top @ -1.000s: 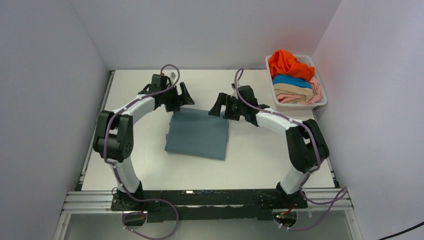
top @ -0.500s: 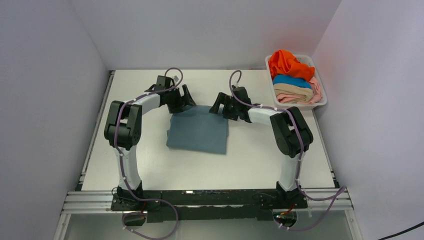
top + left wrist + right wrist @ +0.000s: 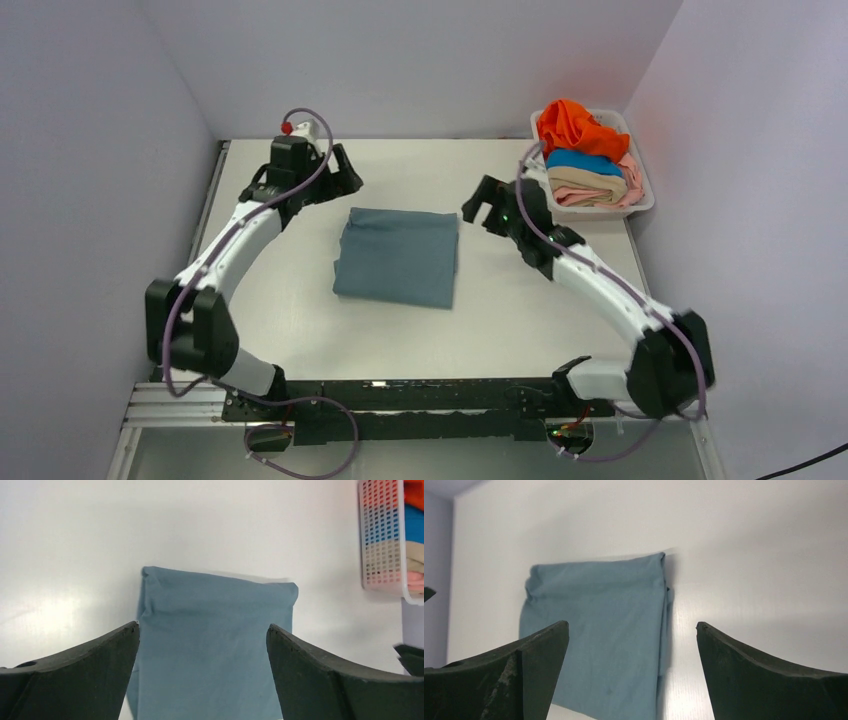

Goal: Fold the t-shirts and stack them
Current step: Fold the long partially folded tshirt into a neat square, then put the neatly folded tshirt into the corner of the board with the left arm

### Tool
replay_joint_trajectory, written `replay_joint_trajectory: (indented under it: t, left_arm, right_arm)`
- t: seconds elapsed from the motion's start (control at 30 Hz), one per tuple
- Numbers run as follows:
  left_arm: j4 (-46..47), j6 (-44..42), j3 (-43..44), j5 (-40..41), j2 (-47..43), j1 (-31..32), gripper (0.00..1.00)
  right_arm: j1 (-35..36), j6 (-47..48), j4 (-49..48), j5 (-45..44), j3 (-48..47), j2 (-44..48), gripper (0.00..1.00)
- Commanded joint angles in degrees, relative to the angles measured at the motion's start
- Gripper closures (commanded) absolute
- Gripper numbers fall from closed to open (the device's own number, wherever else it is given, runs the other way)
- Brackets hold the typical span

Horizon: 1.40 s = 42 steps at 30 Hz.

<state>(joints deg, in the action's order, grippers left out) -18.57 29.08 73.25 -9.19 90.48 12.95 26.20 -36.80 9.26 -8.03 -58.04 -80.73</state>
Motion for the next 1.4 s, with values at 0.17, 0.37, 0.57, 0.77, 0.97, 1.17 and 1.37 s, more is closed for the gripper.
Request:
replay_joint_trajectory:
  t: [0.17, 0.37, 0.57, 0.77, 0.97, 1.17, 1.37]
  left_arm:
    - [1.3, -2.9, -16.1, 3.8, -3.8, -0.2, 0.01]
    - [3.8, -1.5, -18.1, 1.0, 3.0, -0.1, 0.24]
    - [5.6, 0.4, -16.3, -2.6, 11.0, 1.0, 0.6]
    - [-6.9, 3.0, -6.4, 9.8, 17.3, 3.6, 1.0]
    - [-15.4, 2.9, 7.2, 21.8, 22.9, -0.7, 1.0]
    - [-24.4, -0.5, 26.5, 27.3, 32.3, -8.5, 1.0]
    - [-25.1, -3.9, 35.3, 27.4, 38.0, -17.0, 1.0]
  right_arm:
    - [0.2, -4.9, 5.9, -9.3, 23.8, 28.9, 0.0]
    - [0.2, -4.1, 12.8, -8.4, 25.1, 35.1, 0.0]
    - [0.1, -5.0, 8.5, -5.8, 28.8, 37.3, 0.0]
    - [0.0, -3.6, 8.6, -6.9, 28.2, 36.3, 0.0]
    - [0.1, 0.0, 9.9, -9.0, 26.4, 35.4, 0.0]
    - [0.1, 6.9, 9.7, -6.6, 22.1, 32.2, 0.0]
    - [0.0, 8.7, 12.8, -6.8, 19.2, 29.0, 0.0]
